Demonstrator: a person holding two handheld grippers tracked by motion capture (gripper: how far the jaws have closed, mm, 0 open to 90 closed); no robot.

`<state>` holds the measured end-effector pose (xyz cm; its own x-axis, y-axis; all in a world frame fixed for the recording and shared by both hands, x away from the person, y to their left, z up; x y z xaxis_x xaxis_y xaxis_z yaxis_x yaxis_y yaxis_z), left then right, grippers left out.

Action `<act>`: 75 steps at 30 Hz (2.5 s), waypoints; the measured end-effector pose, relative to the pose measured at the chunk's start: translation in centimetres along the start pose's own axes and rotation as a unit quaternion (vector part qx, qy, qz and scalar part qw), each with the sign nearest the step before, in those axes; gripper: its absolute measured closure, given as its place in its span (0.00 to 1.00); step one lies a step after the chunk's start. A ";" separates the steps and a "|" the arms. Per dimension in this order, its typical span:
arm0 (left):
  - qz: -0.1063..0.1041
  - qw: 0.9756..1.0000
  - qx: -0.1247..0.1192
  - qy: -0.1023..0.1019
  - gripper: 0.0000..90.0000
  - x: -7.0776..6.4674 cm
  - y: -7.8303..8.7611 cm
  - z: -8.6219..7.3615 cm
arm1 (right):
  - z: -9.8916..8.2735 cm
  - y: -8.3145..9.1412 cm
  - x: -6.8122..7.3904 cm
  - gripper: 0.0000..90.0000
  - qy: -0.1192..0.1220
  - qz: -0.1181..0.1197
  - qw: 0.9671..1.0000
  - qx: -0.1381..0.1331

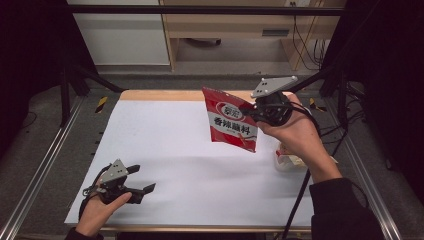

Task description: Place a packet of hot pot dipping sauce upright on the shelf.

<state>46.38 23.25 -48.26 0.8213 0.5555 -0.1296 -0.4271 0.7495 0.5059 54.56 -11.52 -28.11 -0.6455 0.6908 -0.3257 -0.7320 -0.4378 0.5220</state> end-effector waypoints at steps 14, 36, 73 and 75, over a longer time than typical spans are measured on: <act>-0.006 1.000 -0.014 0.013 0.10 0.4 0.3 0.2 | 0.0 -0.6 -4.6 1.00 -0.019 -0.019 0.999 -0.020; -0.004 1.000 0.000 0.004 0.08 0.4 0.1 0.0 | -1.2 -4.2 -11.2 1.00 -0.080 -0.061 0.995 -0.014; -0.009 1.000 0.005 0.007 0.09 0.6 -0.1 -0.2 | -9.6 0.7 -17.8 1.00 -0.154 -0.129 0.980 0.014; -0.009 1.000 0.005 0.007 0.09 0.6 -0.1 -0.2 | -9.7 0.7 -17.9 1.00 -0.155 -0.130 0.979 0.017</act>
<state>46.83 23.52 -48.55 0.8235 0.5467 -0.1514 -0.4080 0.7563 0.5115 63.45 -29.80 -29.55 -0.3369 0.9204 -0.1984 -0.8520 -0.2083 0.4803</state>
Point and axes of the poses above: each handheld gripper's, and its own axes: y roughly backward along the jaws, z roughly out of its top, x roughly to its left, the point moved 7 cm from there along -y, roughly forward along the jaws, and after that the axes turned 11 degrees about -z, right-handed, at the moved point
